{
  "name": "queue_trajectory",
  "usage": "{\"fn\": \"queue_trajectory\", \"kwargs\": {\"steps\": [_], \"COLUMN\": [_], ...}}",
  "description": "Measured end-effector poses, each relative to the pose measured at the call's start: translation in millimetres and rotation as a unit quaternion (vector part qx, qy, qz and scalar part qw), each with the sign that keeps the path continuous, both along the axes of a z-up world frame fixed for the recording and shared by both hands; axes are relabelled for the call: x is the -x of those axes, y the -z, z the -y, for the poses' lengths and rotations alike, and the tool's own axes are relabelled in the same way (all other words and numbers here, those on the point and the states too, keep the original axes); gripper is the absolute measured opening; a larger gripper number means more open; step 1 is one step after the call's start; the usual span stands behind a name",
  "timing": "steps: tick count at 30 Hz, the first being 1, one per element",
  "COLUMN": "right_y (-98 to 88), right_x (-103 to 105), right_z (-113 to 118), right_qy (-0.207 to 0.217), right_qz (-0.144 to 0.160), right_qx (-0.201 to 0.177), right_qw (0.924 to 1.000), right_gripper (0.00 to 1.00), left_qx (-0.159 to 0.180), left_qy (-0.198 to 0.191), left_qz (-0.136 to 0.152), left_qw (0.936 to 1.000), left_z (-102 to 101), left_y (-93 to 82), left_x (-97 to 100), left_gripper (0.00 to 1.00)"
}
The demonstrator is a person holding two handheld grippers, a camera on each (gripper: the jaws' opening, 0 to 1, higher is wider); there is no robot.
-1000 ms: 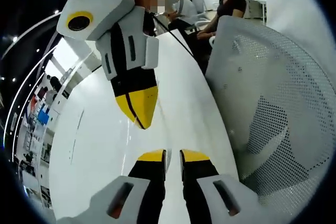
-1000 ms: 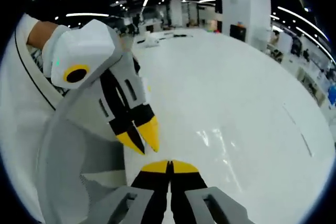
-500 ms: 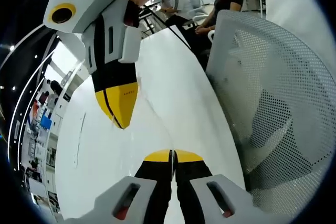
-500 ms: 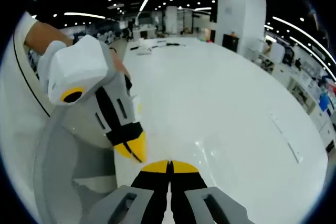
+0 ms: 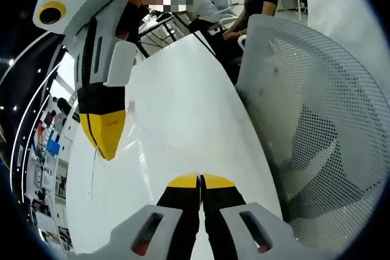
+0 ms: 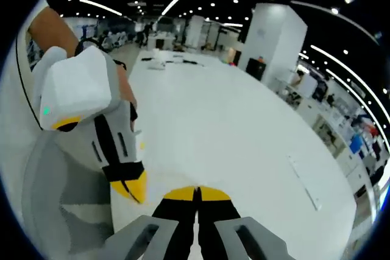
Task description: Open the resealable bag by pulling the two sides of the seal apart until the entire bag opening is separated and visibly accessible.
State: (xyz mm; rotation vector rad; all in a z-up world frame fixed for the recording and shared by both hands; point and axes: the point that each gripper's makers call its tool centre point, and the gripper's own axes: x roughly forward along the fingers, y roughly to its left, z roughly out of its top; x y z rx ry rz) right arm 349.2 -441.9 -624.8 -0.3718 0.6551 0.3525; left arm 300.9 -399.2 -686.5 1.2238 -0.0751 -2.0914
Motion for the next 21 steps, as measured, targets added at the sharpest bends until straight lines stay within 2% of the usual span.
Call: {"fn": "queue_trajectory", "kwargs": {"steps": [2,4,11,12,21], "right_y": [-1.8,-11.1,-16.9,-21.5,-25.5], "right_x": [-1.0,-6.7,-9.0,-11.4,-13.5], "right_z": [0.5,4.2,4.0,7.9,15.5], "right_qy": [0.001,0.000,0.001,0.009,0.029], "right_qz": [0.006,0.039,0.059,0.073,0.081], "right_qx": [0.005,0.041,0.060,0.074,0.082], "right_qw": [1.0000,0.9984,0.9965,0.9945,0.9929], "right_gripper": [0.00,0.00,0.00,0.00,0.00], "left_qx": [0.000,-0.005,-0.007,-0.009,-0.015], "left_qy": [-0.002,-0.011,-0.014,-0.016,-0.024], "left_qz": [-0.001,-0.008,-0.007,-0.009,-0.015], "left_qw": [1.0000,0.9999,0.9999,0.9998,0.9995], "left_z": [0.4,2.2,2.9,3.1,5.6], "left_y": [-0.7,-3.4,-4.9,-5.5,-7.5], "left_x": [-0.2,-1.6,-2.7,-2.9,-2.7], "left_gripper": [0.00,0.00,0.00,0.00,0.00]}}
